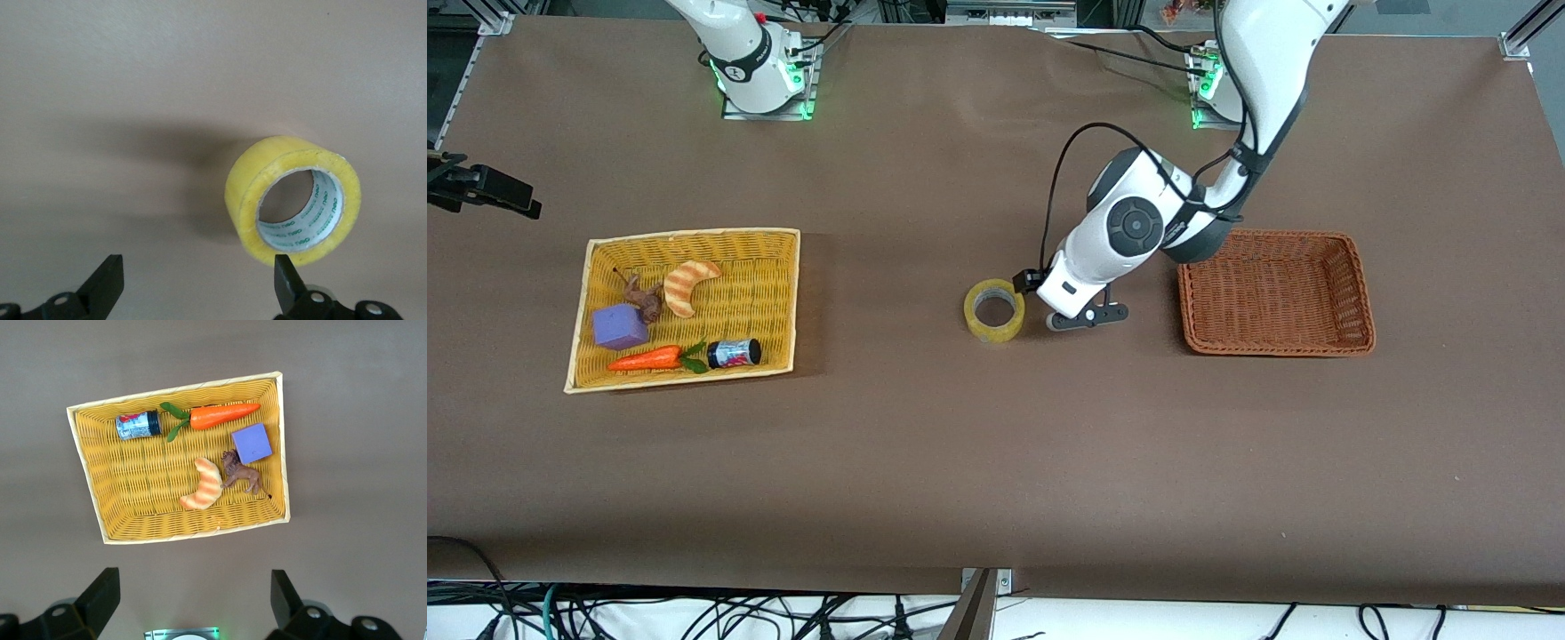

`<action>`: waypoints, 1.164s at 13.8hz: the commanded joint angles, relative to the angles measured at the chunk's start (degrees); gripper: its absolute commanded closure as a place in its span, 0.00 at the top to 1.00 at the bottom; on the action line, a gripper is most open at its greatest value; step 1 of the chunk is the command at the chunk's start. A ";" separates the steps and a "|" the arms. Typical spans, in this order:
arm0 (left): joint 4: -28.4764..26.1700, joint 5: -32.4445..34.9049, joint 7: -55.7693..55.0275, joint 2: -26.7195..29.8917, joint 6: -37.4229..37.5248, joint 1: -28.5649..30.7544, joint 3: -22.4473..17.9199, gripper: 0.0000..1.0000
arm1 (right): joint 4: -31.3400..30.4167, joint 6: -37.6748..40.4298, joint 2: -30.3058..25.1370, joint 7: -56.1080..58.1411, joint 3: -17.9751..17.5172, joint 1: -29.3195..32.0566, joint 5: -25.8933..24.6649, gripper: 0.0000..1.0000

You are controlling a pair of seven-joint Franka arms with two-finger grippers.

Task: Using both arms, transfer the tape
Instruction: 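Move the left gripper over to the tape roll, then close the left gripper on the tape roll's rim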

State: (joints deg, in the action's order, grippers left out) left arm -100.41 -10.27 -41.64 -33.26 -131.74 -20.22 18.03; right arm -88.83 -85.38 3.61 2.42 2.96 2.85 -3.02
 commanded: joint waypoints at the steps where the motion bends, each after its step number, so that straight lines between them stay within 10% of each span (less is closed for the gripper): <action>1: 4.43 0.32 -2.73 -4.17 -0.71 -2.89 -1.33 0.99 | 1.56 0.39 0.52 0.40 0.82 -0.57 0.91 1.00; 11: 10.94 8.33 -12.06 -12.26 -3.26 -5.88 -1.42 0.86 | 1.91 0.39 1.32 0.75 0.64 -0.92 1.00 1.00; 13: 10.85 8.42 -12.06 -12.26 -3.09 -5.89 -1.33 0.19 | 1.91 0.30 1.32 0.66 0.56 -1.01 1.00 1.00; 14: 10.85 8.51 -11.97 -12.18 -3.00 -5.80 -1.33 0.00 | 1.91 0.39 1.32 0.66 0.56 -1.01 1.00 1.00; 16: 10.68 9.03 -11.62 -11.83 -2.21 -5.27 -1.59 0.00 | 1.91 0.39 1.32 0.57 0.56 -1.01 1.00 1.00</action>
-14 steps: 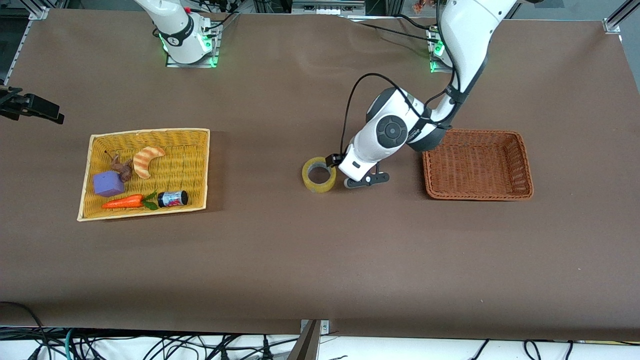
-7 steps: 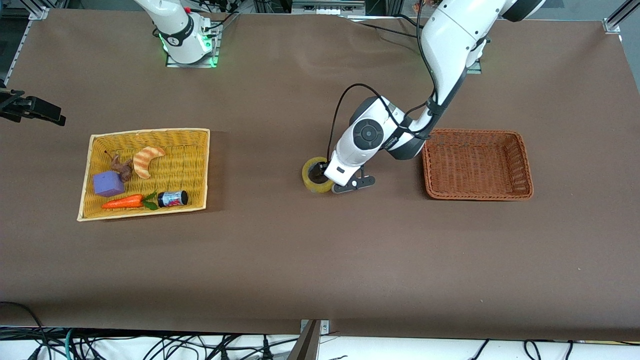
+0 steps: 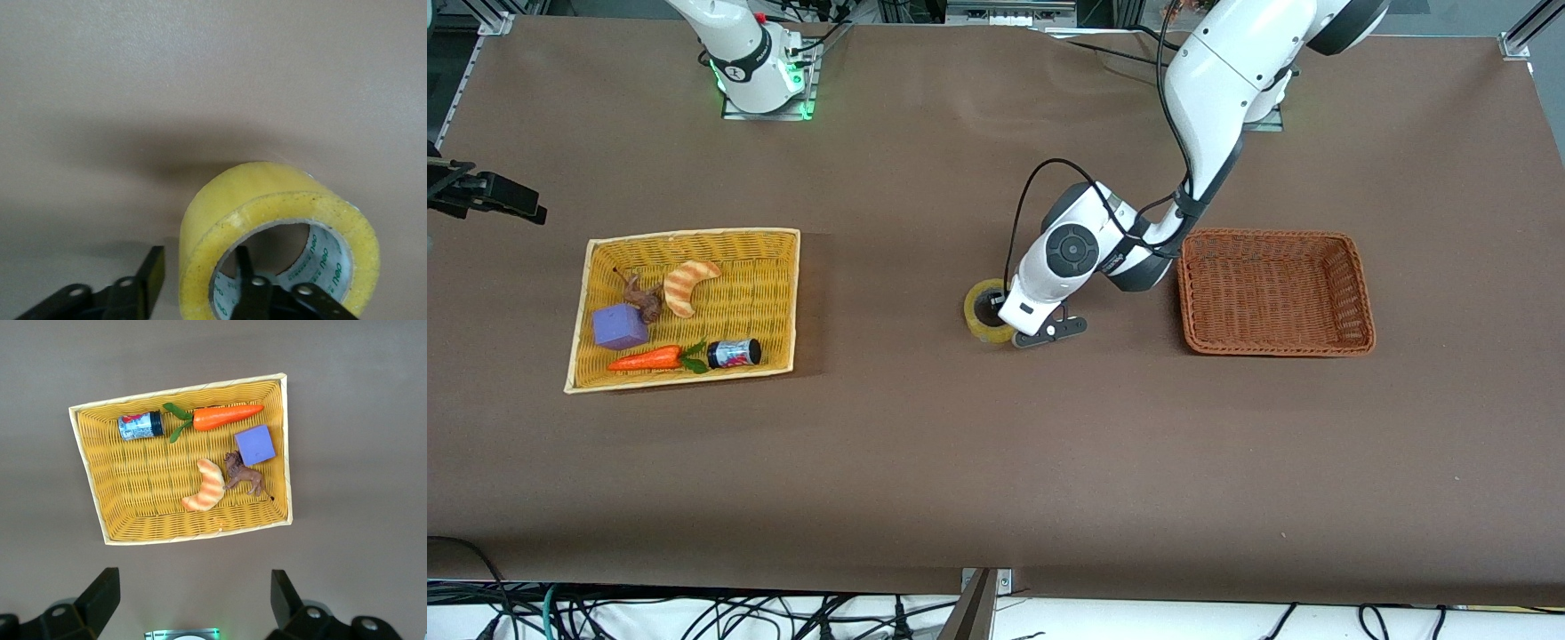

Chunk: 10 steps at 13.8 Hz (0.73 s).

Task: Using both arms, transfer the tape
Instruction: 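Close the left gripper on the tape roll's rim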

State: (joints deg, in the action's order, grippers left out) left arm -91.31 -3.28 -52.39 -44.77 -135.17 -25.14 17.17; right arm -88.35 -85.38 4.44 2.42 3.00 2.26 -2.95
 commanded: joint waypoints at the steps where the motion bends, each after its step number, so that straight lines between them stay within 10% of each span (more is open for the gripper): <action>1: 1.32 2.31 -0.87 -0.05 1.57 0.09 -0.74 0.00 | 1.43 0.39 0.48 0.66 0.52 -0.41 0.93 1.00; 10: -4.02 3.20 23.87 20.31 27.57 13.43 0.75 0.00 | 1.43 0.39 0.48 0.48 0.52 -0.41 0.93 1.00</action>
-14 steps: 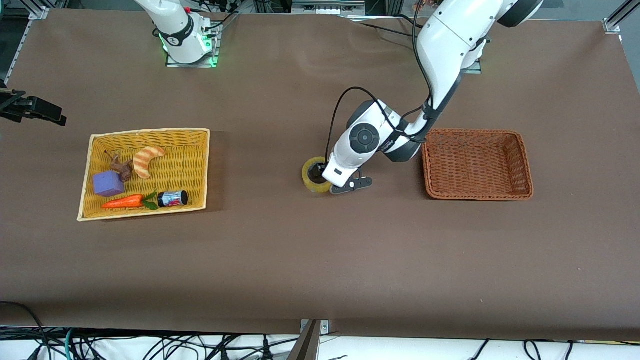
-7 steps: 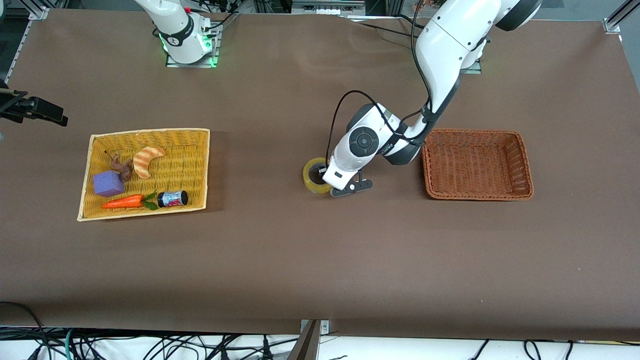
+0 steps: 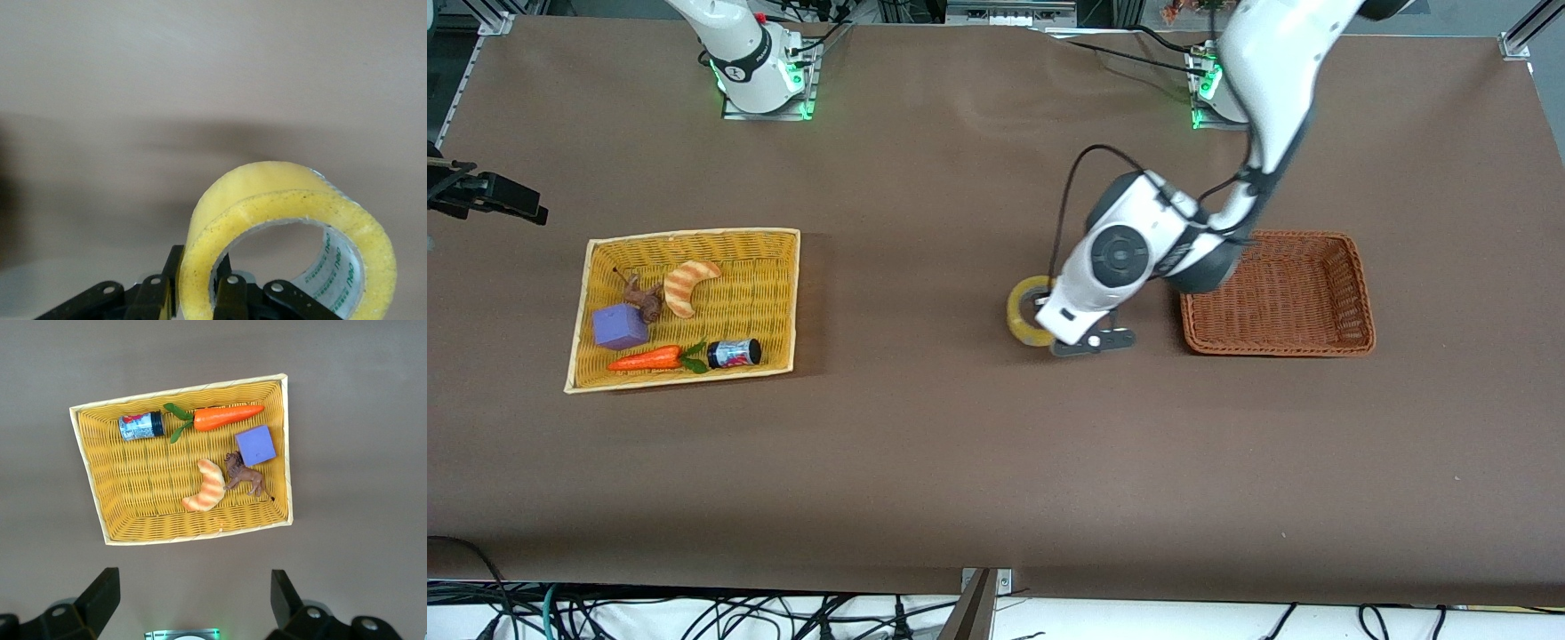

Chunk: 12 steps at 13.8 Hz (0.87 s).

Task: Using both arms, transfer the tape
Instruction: 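Carry the tape roll with the left gripper into the brown basket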

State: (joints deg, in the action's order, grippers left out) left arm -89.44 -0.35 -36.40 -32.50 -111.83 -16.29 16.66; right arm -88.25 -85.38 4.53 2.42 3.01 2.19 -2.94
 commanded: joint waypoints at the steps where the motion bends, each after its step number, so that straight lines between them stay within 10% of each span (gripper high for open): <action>1: -8.10 0.26 13.23 11.64 7.13 6.86 1.27 0.00 | 1.33 0.39 0.40 0.48 0.51 -0.34 0.92 1.00; 7: -18.22 1.05 51.47 20.03 10.50 27.95 1.18 0.00 | 1.33 0.39 0.40 0.57 0.51 -0.34 0.92 1.00; 12: -29.10 5.36 53.62 19.94 -2.92 30.52 1.09 0.00 | 1.33 0.39 0.40 0.57 0.51 -0.34 1.01 1.00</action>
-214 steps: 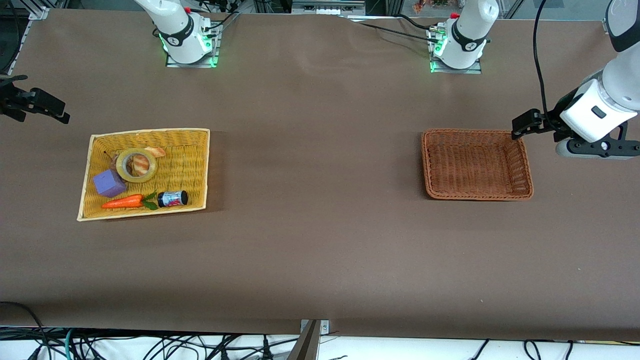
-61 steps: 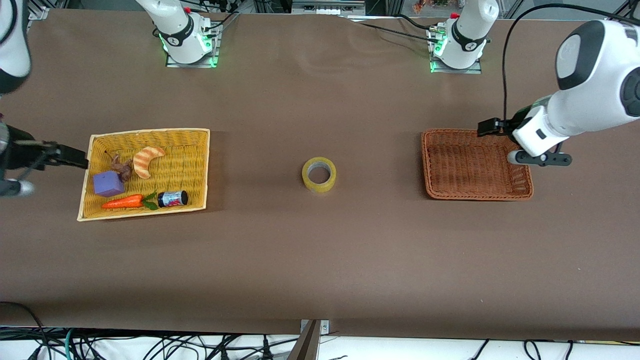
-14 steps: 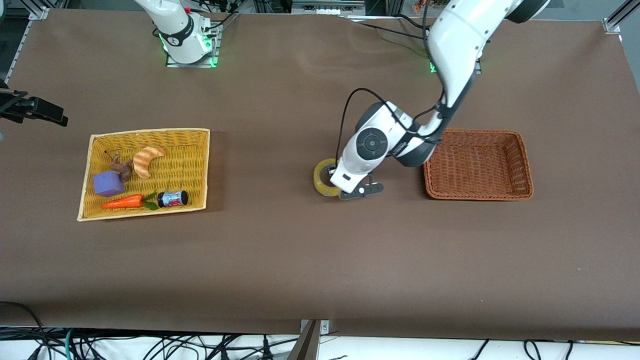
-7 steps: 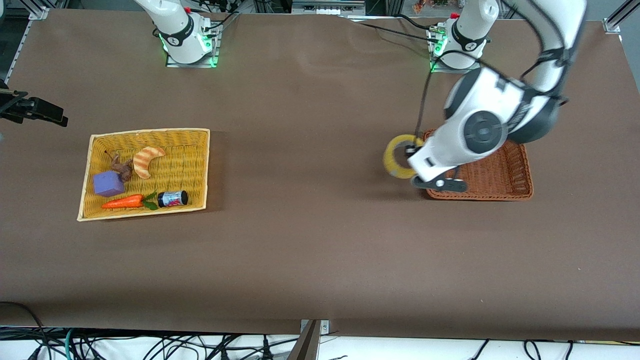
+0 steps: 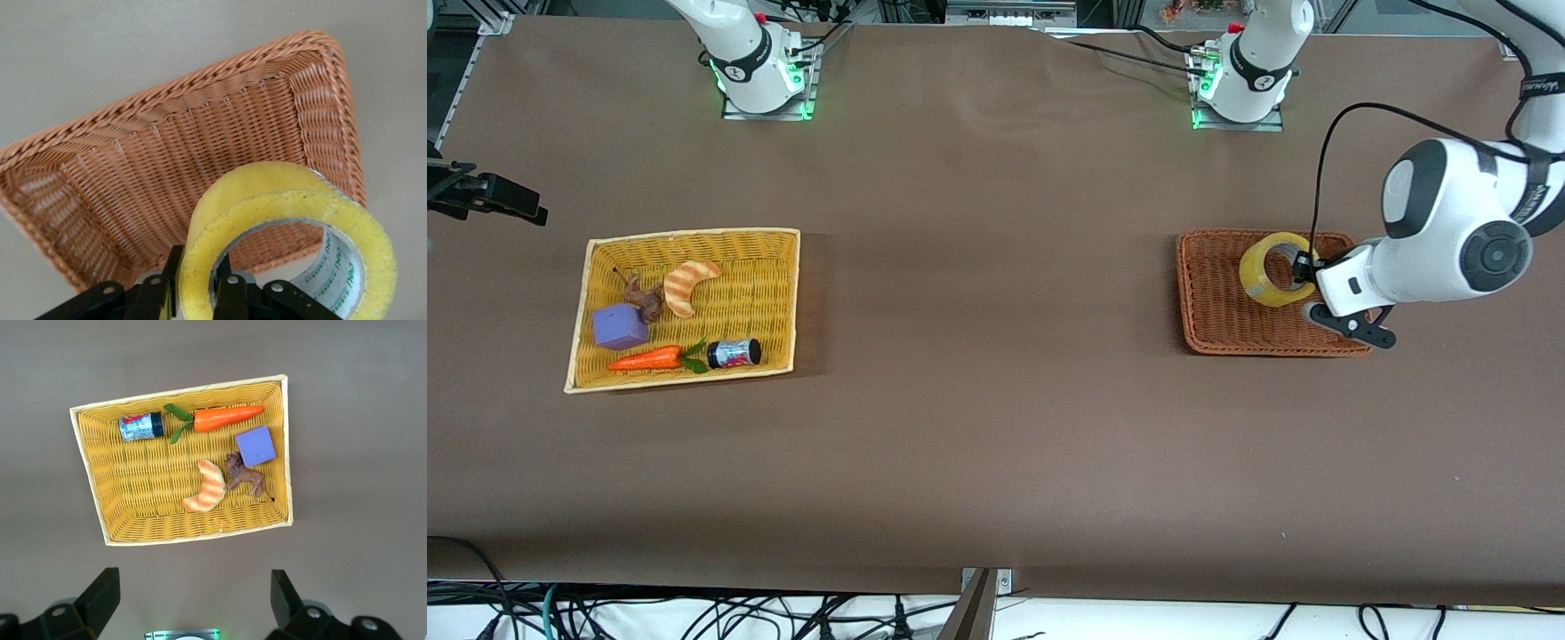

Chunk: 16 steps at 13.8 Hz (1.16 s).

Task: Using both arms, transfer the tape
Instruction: 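Carry the tape roll with the left gripper into the brown basket, then lower the tape roll into the basket and open the left gripper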

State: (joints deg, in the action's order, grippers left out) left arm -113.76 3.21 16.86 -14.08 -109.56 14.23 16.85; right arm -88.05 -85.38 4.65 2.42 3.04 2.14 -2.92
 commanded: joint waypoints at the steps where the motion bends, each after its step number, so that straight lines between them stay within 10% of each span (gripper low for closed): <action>1: -7.24 1.97 0.37 1.17 -8.79 0.18 0.90 0.00 | 1.13 0.39 0.27 0.57 0.47 -0.29 0.90 1.00; 10: -9.38 7.16 5.12 -7.62 -22.72 5.46 0.81 0.00 | 1.13 0.39 0.27 0.48 0.47 -0.29 0.99 1.00; 11: -9.38 7.16 5.03 -7.63 -22.72 5.46 0.81 0.14 | 1.13 0.39 0.27 0.48 0.47 -0.29 0.99 1.00; 12: -9.20 7.16 4.68 -7.63 -22.63 5.46 0.90 0.54 | 1.13 0.39 0.27 0.48 0.47 -0.29 0.99 1.00; 14: -9.02 7.07 4.06 -7.19 -21.84 5.63 0.90 1.00 | 1.13 0.30 0.27 0.48 0.47 -0.29 0.99 1.00; 16: -7.72 6.29 4.50 -5.35 -17.91 5.81 0.99 1.00 | 1.13 0.30 0.27 0.48 0.47 -0.29 0.99 1.00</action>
State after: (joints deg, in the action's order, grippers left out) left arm -122.80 9.01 20.87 -21.94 -131.63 19.46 17.33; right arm -88.03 -85.38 4.66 2.42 3.04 2.13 -2.89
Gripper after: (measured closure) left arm 0.436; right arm 0.000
